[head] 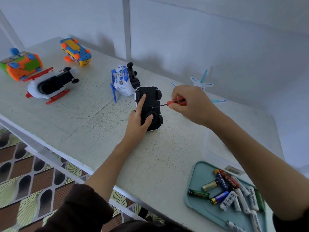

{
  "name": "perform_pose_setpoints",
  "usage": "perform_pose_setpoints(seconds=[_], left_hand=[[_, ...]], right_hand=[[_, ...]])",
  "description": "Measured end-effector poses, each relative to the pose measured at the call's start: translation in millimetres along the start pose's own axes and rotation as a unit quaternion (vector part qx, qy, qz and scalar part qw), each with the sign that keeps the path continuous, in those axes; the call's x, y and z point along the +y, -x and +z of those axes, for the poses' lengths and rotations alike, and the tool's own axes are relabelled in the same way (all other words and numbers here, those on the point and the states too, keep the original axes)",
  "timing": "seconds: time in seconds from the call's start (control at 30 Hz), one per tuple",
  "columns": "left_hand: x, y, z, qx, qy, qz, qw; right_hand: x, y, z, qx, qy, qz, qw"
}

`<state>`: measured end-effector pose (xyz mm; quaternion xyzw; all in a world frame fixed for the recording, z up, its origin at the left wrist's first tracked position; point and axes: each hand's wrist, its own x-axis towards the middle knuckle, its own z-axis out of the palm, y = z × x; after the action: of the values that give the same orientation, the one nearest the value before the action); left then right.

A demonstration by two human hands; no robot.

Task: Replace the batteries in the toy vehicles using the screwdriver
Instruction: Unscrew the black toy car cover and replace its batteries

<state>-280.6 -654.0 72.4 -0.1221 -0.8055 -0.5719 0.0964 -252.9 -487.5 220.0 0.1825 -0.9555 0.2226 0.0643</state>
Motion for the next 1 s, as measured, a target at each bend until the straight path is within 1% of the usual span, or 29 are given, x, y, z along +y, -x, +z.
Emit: perform_pose_setpoints(seconds=[0.07,0.2,0.3,0.37,0.4,0.47,0.53,0.57,0.6,0.67,0.73,0.77,0.83,0.9,0.93,1.0], left_hand=[[0,0,0,0.003,-0.009,-0.002,1.000],[3,0,0,0.006,-0.007,0.002,1.000],[3,0,0,0.006,-0.007,-0.003,1.000],[4,1,0,0.004,-0.004,0.000,1.000],[5,1,-1,0.003,-0.001,0.001,1.000],[4,1,-1,0.004,0.001,-0.001,1.000],[3,1,-1,0.006,-0.003,-0.003,1.000],[3,2,-1,0.007,-0.006,-0.004,1.000],[3,2,-1,0.007,-0.008,-0.004,1.000],[3,2,0,0.007,-0.006,-0.006,1.000],[3,1,0,0.006,-0.006,-0.004,1.000],[2,0,0,0.006,-0.006,-0.003,1.000],[1,0,-1,0.005,-0.007,-0.003,1.000],[1,1,-1,0.005,-0.010,-0.007,1.000],[1,2,-1,0.004,-0.010,-0.008,1.000],[2,2,-1,0.002,-0.007,-0.006,1.000]], right_hand=[[2,1,-1,-0.010,-0.001,-0.029,1.000],[6,1,2,-0.017,0.041,-0.058,0.997],[6,-1,5,-0.005,0.054,-0.099,0.994],[4,-1,5,0.010,0.039,-0.112,0.993],[2,0,4,0.014,0.029,-0.103,0.994],[-2,1,1,0.000,0.025,-0.048,0.999],[-2,-1,-2,-0.018,0.071,0.002,0.997],[-1,-3,-1,-0.012,0.084,0.003,0.996],[-1,-4,-1,0.003,0.074,-0.005,0.997],[0,-5,0,0.024,0.012,-0.035,0.999],[2,-5,-3,0.021,-0.022,-0.067,0.997],[3,-5,-4,0.011,-0.033,-0.068,0.997],[5,-7,-7,-0.004,-0.027,-0.018,0.999],[8,-8,-8,-0.006,0.016,0.048,0.999],[10,-8,-8,0.005,0.023,0.052,0.998],[9,-6,-6,0.026,-0.006,0.026,0.999]])
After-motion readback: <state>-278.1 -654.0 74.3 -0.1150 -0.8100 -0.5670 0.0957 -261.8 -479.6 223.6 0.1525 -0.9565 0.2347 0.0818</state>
